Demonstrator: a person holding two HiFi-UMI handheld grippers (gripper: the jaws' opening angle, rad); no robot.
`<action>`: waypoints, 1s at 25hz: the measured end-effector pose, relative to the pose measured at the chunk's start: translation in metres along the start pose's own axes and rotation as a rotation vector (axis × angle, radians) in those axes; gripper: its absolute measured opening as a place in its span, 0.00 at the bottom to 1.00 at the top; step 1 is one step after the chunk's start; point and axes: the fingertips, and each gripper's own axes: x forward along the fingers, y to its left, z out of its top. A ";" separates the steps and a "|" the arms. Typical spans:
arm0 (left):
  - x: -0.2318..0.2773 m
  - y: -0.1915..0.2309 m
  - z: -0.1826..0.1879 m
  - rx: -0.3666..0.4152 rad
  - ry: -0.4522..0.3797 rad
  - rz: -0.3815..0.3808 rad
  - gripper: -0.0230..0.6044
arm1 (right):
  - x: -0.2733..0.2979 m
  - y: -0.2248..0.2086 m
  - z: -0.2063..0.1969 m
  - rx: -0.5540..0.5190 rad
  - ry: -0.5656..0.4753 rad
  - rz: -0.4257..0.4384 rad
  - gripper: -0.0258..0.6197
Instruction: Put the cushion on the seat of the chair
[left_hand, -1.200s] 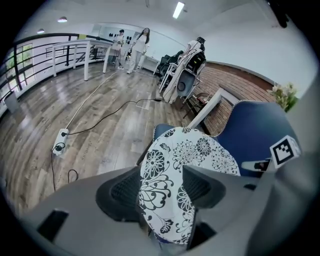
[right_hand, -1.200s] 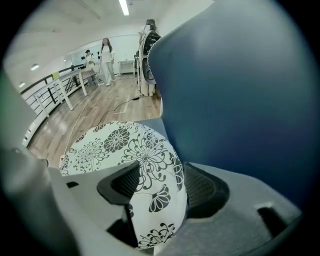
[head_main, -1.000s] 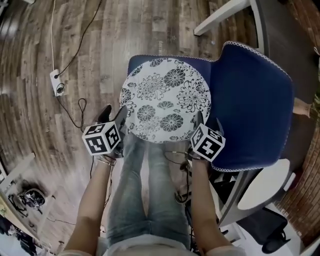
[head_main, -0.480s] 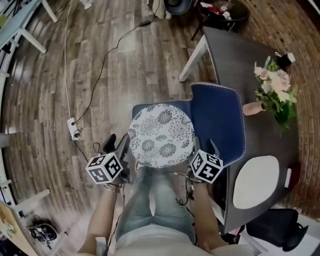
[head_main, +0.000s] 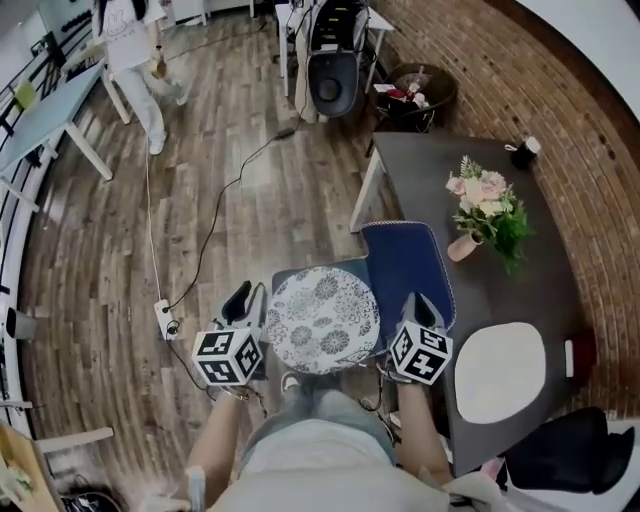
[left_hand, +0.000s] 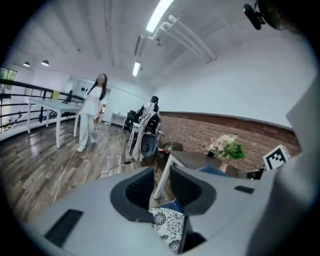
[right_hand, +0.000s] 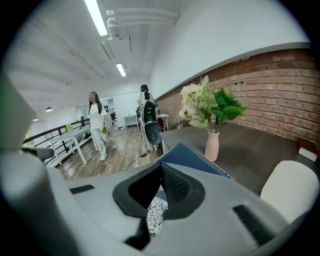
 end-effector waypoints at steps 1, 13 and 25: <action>-0.001 -0.005 0.009 0.022 -0.013 -0.004 0.17 | -0.005 0.000 0.010 -0.003 -0.023 0.006 0.05; -0.008 -0.010 0.096 0.102 -0.120 0.037 0.06 | -0.054 -0.035 0.100 -0.047 -0.204 0.020 0.04; 0.004 -0.011 0.090 0.080 -0.112 0.049 0.06 | -0.054 -0.050 0.095 -0.009 -0.192 -0.001 0.04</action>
